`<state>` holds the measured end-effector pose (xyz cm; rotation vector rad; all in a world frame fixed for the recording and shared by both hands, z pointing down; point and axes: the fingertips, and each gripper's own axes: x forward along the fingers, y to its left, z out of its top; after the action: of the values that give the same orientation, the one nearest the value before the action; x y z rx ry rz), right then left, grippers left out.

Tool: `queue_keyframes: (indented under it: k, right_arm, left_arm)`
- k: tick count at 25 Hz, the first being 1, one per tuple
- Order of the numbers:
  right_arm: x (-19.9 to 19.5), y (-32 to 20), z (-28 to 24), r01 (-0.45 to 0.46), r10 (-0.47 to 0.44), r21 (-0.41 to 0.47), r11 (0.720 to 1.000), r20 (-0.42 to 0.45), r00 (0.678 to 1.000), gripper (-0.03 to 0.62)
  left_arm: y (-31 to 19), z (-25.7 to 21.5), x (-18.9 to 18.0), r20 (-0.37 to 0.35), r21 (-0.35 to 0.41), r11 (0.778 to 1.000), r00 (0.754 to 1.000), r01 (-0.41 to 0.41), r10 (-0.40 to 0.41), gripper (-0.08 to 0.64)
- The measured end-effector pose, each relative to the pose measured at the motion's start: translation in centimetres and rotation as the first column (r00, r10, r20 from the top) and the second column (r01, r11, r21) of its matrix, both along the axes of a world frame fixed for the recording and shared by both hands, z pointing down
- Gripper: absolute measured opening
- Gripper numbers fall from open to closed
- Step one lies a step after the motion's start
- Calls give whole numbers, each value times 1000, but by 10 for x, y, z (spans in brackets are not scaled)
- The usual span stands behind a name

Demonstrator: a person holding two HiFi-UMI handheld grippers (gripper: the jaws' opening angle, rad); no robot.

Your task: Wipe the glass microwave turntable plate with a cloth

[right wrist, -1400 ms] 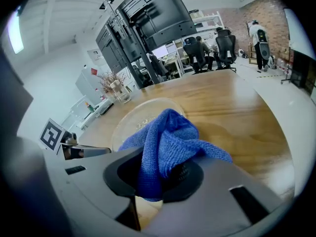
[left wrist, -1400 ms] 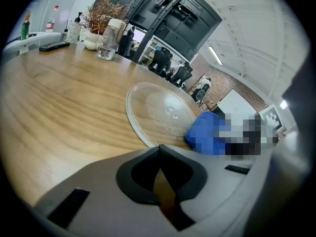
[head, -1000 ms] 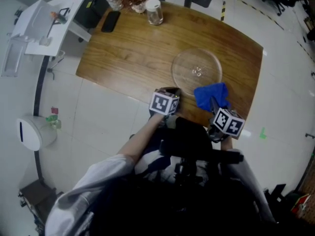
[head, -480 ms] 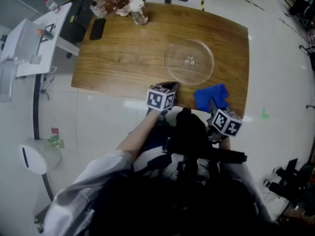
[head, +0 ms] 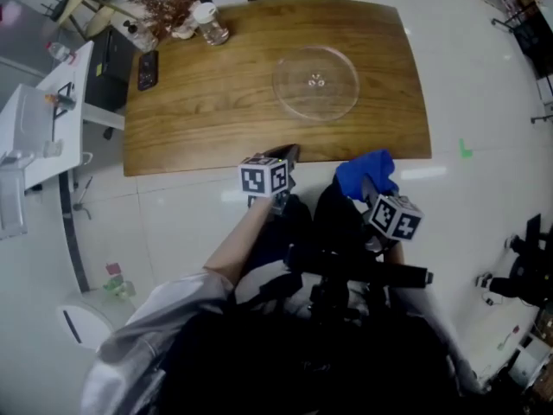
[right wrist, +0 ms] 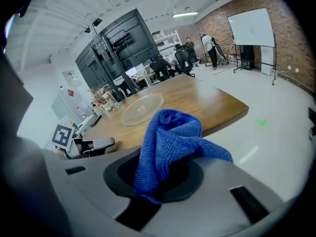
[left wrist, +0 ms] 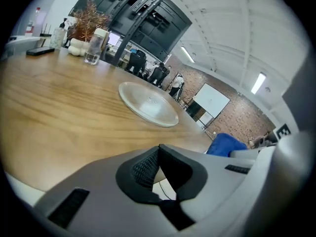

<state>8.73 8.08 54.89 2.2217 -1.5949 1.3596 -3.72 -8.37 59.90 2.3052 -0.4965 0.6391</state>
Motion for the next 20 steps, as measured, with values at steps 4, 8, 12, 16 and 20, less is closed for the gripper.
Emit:
queue_keyframes:
  k: [4, 8, 12, 16, 20]
  right_arm:
    - [-1, 22, -3, -18, 17, -27, 999, -5, 1000, 83]
    - [-4, 19, -5, 30, -30, -29, 999, -7, 1000, 83]
    - [-5, 12, -10, 108, -108, -12, 994, -14, 994, 83]
    - [-9, 17, -14, 183, -183, 18, 983, -2, 983, 83]
    - [4, 43, -11, 219, -219, 18, 976, 11, 976, 83]
  left_arm:
    - [12, -6, 1, -34, -37, 999, 999, 14, -15, -5]
    - [20, -15, -1, -60, -55, 998, 997, 40, -44, -6]
    - [22, -24, 1, -91, -67, 994, 991, 89, -95, -5]
    - [29, -32, 3, -121, -82, 983, 978, 162, -171, -5]
    - [59, -30, 15, -115, -95, 977, 973, 191, -201, -5]
